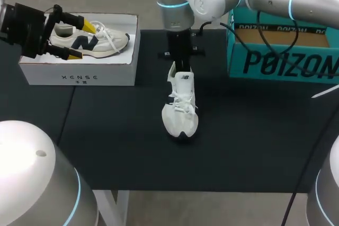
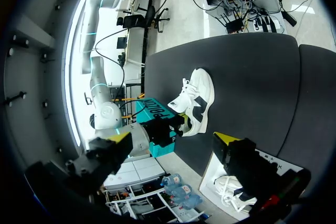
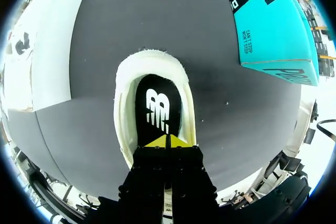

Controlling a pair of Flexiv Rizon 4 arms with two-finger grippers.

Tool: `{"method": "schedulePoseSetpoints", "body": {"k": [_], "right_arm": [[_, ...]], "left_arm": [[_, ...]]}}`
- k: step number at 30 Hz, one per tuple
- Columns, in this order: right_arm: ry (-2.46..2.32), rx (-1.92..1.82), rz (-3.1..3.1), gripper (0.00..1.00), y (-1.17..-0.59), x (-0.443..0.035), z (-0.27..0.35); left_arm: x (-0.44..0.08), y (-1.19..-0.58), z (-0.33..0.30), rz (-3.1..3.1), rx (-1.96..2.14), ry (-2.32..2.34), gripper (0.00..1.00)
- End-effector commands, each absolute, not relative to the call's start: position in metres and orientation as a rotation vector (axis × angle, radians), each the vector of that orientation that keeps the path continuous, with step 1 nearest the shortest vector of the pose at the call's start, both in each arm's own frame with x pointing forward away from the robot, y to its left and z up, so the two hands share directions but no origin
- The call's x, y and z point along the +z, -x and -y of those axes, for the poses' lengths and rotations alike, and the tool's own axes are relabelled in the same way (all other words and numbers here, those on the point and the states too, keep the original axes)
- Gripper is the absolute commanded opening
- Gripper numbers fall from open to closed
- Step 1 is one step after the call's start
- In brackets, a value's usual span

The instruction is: Take the shoe out of the shoebox, open the shoe tongue, remove and reinsert the insole, then place the shoe into the shoebox

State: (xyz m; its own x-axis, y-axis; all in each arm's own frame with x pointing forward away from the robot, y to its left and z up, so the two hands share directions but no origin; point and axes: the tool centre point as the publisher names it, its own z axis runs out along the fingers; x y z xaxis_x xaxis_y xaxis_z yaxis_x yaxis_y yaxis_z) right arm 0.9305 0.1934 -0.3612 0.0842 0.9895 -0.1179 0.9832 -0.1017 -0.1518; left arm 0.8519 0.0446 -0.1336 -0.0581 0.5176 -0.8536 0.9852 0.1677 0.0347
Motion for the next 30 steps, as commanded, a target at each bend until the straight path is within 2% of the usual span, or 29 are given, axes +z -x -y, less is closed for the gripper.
{"method": "schedulePoseSetpoints", "body": {"k": [1,2,4,20,30], "right_arm": [[2.275,0.289,2.079,0.81,-0.925,-0.359,-0.192],[2.273,0.289,2.075,0.92,-0.925,-0.359,-0.192],[2.271,0.293,2.074,1.00,-0.924,-0.360,-0.191],[2.243,0.305,2.098,1.00,-0.915,-0.362,-0.195],[2.311,0.266,2.121,1.00,-0.903,-0.341,-0.197]], "left_arm": [[-0.134,-0.852,-0.044,-1.685,-0.773,-1.452,1.00],[-0.134,-0.852,-0.044,-1.685,-0.773,-1.452,1.00],[-0.134,-0.852,-0.044,-1.685,-0.773,-1.452,1.00],[-0.134,-0.852,-0.044,-1.685,-0.773,-1.452,1.00],[-0.134,-0.852,-0.044,-1.685,-0.773,-1.452,1.00]]}}
